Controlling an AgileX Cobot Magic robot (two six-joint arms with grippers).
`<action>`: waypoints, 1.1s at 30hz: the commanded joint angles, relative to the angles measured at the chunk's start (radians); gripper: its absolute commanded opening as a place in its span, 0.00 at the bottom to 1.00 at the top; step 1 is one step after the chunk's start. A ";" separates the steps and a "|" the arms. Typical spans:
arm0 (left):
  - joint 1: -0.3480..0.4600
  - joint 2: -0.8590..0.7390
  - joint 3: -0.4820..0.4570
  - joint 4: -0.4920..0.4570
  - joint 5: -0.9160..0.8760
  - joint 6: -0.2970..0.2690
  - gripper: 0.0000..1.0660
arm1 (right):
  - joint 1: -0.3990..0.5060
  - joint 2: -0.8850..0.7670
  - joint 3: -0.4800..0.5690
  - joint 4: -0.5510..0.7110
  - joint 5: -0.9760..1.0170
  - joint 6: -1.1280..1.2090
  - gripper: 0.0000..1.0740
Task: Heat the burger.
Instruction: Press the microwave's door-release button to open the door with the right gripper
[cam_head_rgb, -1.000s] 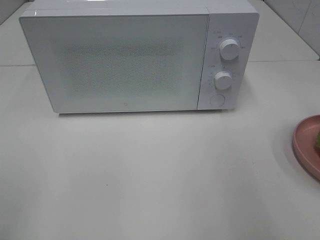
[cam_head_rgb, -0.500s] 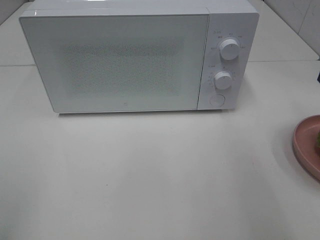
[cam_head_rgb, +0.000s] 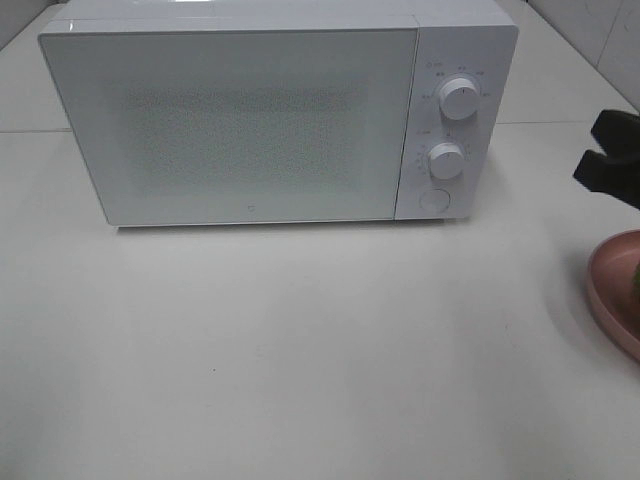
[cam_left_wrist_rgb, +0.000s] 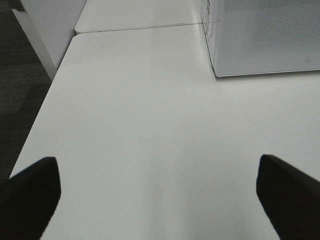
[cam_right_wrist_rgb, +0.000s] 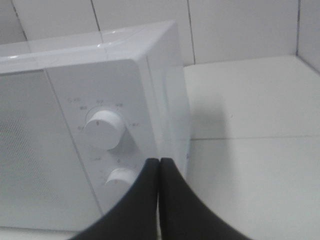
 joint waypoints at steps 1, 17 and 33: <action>0.004 -0.018 0.002 -0.006 -0.009 -0.005 0.95 | -0.002 0.032 0.000 -0.067 -0.032 0.102 0.00; 0.004 -0.018 0.002 -0.006 -0.009 -0.005 0.95 | 0.202 0.193 -0.002 0.141 -0.030 0.548 0.00; 0.004 -0.018 0.002 -0.006 -0.009 -0.005 0.95 | 0.397 0.436 -0.073 0.514 -0.108 0.885 0.00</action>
